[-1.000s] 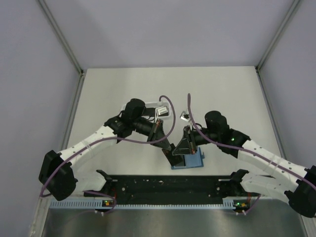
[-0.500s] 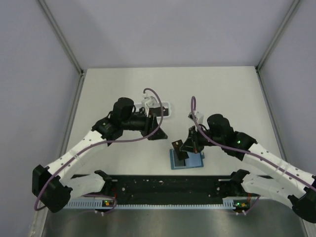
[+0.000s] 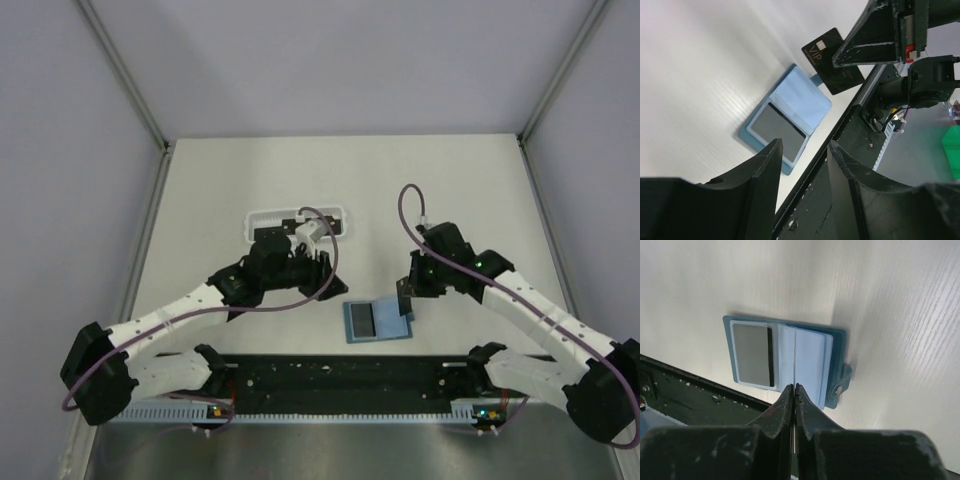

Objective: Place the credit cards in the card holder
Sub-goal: Insert the credit card into the card holder.

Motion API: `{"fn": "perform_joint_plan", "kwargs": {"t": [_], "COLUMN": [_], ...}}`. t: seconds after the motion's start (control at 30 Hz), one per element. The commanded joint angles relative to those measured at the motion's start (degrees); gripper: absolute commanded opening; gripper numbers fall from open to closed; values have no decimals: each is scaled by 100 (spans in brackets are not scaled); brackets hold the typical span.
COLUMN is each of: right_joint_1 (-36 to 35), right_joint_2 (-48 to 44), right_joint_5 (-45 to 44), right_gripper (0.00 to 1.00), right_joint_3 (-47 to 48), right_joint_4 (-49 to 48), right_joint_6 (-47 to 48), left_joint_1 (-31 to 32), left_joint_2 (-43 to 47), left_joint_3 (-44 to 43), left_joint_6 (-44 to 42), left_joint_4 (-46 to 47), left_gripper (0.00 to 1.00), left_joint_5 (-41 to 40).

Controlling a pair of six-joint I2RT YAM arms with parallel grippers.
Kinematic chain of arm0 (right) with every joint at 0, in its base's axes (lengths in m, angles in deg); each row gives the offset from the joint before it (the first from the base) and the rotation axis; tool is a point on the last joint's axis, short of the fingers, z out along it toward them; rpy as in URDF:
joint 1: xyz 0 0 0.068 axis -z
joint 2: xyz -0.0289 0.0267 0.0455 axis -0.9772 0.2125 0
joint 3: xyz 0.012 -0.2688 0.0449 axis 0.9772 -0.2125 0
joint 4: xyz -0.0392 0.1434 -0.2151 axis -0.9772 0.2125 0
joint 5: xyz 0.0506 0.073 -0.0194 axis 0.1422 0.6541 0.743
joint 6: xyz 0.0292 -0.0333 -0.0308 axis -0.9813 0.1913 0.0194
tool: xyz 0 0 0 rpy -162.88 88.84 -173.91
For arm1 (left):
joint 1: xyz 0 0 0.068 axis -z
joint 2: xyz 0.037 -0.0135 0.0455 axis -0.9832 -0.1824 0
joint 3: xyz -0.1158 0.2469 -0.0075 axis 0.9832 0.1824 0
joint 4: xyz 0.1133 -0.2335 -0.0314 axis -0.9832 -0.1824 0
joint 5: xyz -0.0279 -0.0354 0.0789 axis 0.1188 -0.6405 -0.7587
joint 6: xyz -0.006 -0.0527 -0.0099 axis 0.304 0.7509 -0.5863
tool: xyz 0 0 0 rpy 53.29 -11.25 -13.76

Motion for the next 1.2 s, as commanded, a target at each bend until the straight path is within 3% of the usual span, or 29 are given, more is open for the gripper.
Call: {"fn": "perform_joint_plan", "kwargs": {"t": [0.0,0.3,0.6,1.17], "right_joint_1": [100,92,83,92], "right_joint_2": [288,649,676,817], "right_joint_5": [-153,-338,-461,-443], "right_gripper": [0,0,0,0], "right_joint_3": [154,-83,-321,-461], "right_joint_4": [255,405,414,300], "right_joint_6": [-200,-402,-561,-578], "left_joint_1": [627,1287,1700,2105], "left_joint_2": [-462,-1737,-2836,-3926], "left_joint_3": [-103,-393,-665,-727], "left_joint_6": [210,376,614,1009], "left_joint_4": [1228,2028,2854,3118], "left_gripper": [46,38,33,29], "left_joint_5": [-660,-1259,-1259,-1338]}}
